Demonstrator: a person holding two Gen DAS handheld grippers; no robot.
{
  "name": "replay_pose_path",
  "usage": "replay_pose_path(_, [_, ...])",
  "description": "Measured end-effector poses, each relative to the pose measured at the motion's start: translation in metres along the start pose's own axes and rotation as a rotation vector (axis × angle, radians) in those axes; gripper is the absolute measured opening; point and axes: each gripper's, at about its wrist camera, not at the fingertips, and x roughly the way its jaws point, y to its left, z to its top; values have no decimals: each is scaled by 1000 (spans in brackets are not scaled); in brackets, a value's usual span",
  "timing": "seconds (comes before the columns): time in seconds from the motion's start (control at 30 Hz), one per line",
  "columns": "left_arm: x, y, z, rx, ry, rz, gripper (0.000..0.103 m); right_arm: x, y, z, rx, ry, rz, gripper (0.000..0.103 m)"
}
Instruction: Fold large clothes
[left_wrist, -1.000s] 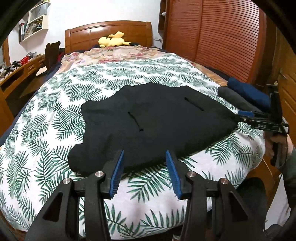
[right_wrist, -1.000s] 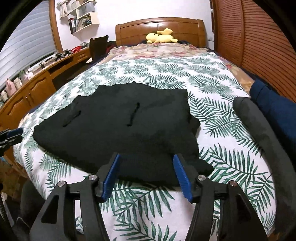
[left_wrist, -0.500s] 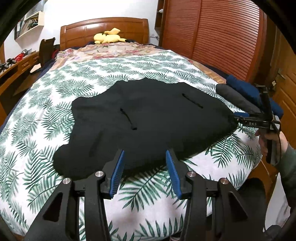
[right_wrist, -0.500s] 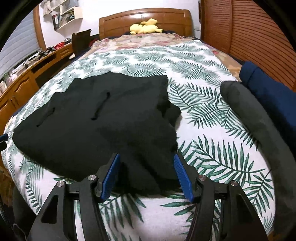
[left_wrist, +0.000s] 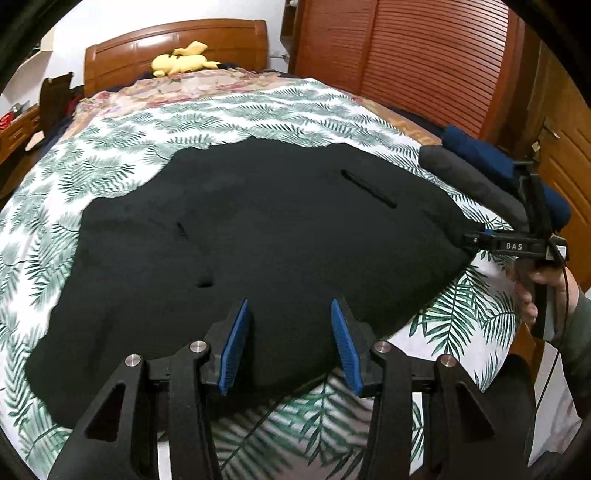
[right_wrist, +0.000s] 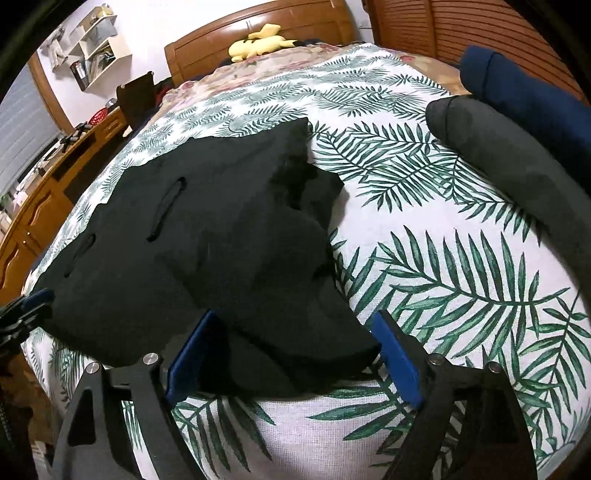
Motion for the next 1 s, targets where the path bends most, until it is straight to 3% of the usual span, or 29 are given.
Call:
replay_pose_path(0.07, [5, -4, 1, 8, 3, -7, 47, 1, 1, 0, -4, 1, 16, 76])
replay_pose_path(0.33, [19, -9, 2, 12, 20, -19, 47, 9, -5, 2, 3, 10, 102, 53])
replay_pose_path(0.47, [20, -9, 0, 10, 23, -17, 47, 9, -9, 4, 34, 0, 171, 28])
replay_pose_path(0.7, [23, -9, -1, 8, 27, -16, 47, 0, -1, 9, -9, -52, 147, 21])
replay_pose_path(1.0, [15, -6, -2, -2, 24, -28, 44, -24, 23, 14, -76, -151, 183, 18])
